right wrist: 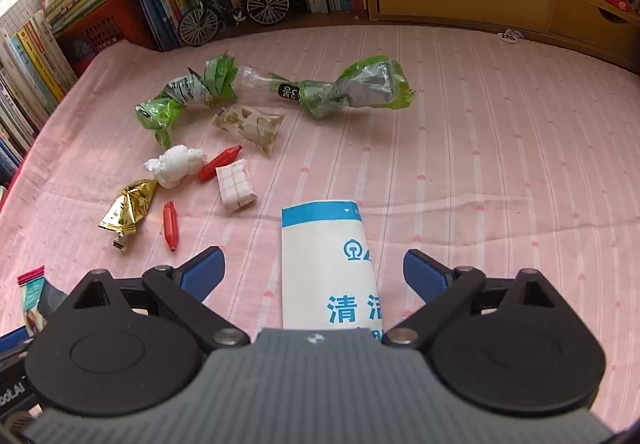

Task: Collect trash
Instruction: 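Carry the tissue pack and RICE packet in both tools to the trash bin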

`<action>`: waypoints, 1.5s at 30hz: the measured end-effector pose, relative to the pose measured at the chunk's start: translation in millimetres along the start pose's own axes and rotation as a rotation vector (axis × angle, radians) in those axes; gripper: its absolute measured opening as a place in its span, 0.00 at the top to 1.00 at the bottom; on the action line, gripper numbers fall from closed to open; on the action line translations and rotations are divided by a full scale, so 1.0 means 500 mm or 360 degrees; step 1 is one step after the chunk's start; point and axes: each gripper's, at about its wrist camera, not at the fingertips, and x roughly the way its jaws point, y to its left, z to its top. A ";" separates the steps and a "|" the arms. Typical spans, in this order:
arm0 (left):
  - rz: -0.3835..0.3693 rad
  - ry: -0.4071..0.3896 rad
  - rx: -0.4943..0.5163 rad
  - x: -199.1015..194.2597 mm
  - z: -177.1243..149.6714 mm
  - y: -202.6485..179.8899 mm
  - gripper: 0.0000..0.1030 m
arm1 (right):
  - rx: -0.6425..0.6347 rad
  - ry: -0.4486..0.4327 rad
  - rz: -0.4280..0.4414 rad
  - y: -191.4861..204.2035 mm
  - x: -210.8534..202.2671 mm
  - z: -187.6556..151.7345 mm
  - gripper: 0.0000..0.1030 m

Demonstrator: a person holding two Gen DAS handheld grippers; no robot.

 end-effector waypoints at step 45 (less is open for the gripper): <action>0.0000 -0.0151 0.0093 -0.229 -0.210 0.161 0.56 | -0.0268 0.0046 0.0243 0.145 -0.230 -0.238 0.67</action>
